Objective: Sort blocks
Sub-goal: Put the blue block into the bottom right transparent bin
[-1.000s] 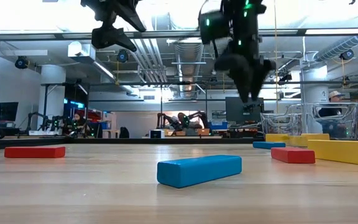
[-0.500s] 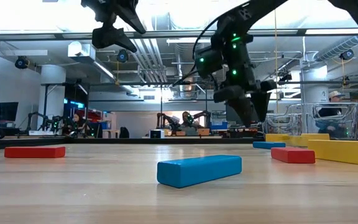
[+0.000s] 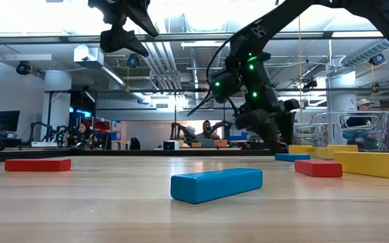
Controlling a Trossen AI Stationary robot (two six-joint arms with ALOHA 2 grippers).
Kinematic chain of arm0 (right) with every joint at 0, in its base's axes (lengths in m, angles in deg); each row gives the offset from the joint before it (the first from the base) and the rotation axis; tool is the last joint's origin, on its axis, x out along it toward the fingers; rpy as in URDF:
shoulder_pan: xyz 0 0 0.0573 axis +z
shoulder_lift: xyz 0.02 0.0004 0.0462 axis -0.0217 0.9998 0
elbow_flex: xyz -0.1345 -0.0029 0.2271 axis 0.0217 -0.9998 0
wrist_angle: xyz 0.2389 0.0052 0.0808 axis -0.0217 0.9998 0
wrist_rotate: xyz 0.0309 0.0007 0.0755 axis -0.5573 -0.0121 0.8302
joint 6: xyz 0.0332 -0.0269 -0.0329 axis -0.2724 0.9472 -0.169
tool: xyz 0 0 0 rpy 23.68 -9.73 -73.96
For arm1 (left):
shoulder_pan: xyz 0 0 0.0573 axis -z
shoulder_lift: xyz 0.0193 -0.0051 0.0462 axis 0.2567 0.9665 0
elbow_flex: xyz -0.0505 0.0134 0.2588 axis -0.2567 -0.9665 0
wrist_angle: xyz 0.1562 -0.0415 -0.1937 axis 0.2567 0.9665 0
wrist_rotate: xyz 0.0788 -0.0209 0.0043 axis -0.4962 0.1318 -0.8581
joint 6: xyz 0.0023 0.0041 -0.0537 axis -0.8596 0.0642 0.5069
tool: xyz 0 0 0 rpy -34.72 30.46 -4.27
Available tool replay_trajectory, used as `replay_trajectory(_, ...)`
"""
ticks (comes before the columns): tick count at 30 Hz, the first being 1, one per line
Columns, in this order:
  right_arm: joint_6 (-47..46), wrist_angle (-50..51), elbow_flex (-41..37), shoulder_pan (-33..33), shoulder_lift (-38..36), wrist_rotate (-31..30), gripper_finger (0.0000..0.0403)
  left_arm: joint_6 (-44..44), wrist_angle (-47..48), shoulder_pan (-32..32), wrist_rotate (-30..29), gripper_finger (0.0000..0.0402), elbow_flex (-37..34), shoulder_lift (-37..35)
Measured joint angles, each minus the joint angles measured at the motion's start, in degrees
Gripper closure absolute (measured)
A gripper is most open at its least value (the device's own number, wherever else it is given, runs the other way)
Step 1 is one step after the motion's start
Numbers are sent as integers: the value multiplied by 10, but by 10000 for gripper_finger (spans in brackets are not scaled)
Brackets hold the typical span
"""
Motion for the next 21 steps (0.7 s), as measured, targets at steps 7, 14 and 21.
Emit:
replay_trajectory(7,4,-17,-12,0,13,15,100,-2,0,0,0,170,0,0)
replay_trajectory(14,8,-36,-16,0,12,39,105,-2,0,0,-5,170,0,0)
replay_trajectory(21,14,-47,-16,1,12,59,108,-2,0,0,-10,170,-1,0)
